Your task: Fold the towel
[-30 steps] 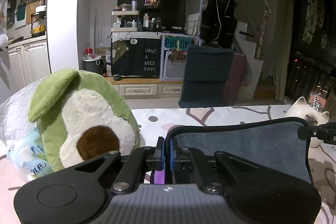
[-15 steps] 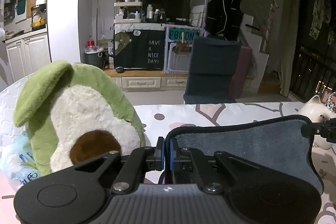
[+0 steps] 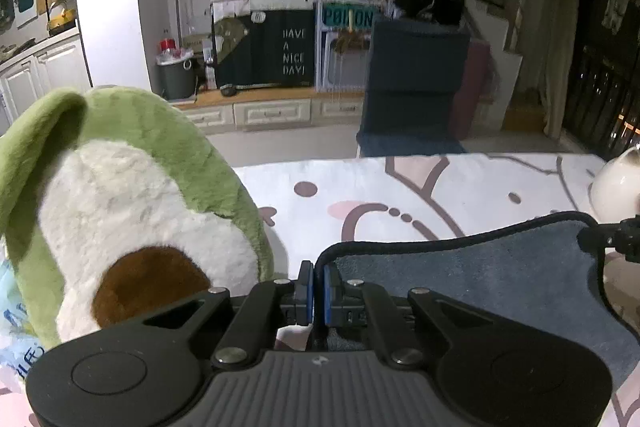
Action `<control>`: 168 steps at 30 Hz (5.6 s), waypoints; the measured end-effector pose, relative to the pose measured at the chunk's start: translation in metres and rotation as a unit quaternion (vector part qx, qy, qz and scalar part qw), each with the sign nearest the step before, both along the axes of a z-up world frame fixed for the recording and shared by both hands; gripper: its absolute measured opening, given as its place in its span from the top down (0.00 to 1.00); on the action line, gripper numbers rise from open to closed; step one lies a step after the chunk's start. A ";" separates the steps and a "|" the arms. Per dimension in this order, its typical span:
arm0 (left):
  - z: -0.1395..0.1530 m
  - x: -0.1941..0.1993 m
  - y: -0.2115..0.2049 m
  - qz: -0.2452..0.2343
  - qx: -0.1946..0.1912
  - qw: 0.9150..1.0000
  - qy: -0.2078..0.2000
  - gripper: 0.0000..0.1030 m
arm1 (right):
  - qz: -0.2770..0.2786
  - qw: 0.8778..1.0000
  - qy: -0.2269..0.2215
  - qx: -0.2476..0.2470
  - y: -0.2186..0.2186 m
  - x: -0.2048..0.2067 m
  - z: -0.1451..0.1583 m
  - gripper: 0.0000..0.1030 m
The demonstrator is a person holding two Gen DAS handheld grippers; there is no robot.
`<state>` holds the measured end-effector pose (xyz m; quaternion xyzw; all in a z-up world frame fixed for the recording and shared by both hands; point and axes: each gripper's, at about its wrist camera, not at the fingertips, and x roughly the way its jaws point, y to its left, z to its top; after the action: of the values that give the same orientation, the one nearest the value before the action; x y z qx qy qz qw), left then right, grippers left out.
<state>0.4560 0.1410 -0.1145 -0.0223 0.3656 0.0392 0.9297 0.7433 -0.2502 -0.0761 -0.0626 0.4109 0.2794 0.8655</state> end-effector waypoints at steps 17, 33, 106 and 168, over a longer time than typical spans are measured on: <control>0.008 0.006 -0.007 0.036 -0.006 0.998 0.046 0.04 | -0.029 0.999 0.028 0.025 0.003 0.022 0.000 0.00; 0.022 -0.015 -0.021 0.034 -0.008 0.998 0.046 0.00 | -0.026 0.999 0.023 0.010 0.001 -0.001 0.017 0.00; 0.118 -0.191 -0.083 0.033 -0.005 0.999 0.007 0.00 | -0.043 0.999 -0.005 0.014 -0.056 -0.161 0.112 0.00; 0.146 -0.367 -0.124 -0.001 -0.014 0.998 -0.057 0.00 | -0.014 0.997 -0.055 0.049 -0.115 -0.330 0.152 0.00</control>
<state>0.0888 0.0170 0.0312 -0.0374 0.3126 0.0316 0.9486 0.4134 -0.3649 0.0758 -0.0294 0.3495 0.2831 0.8927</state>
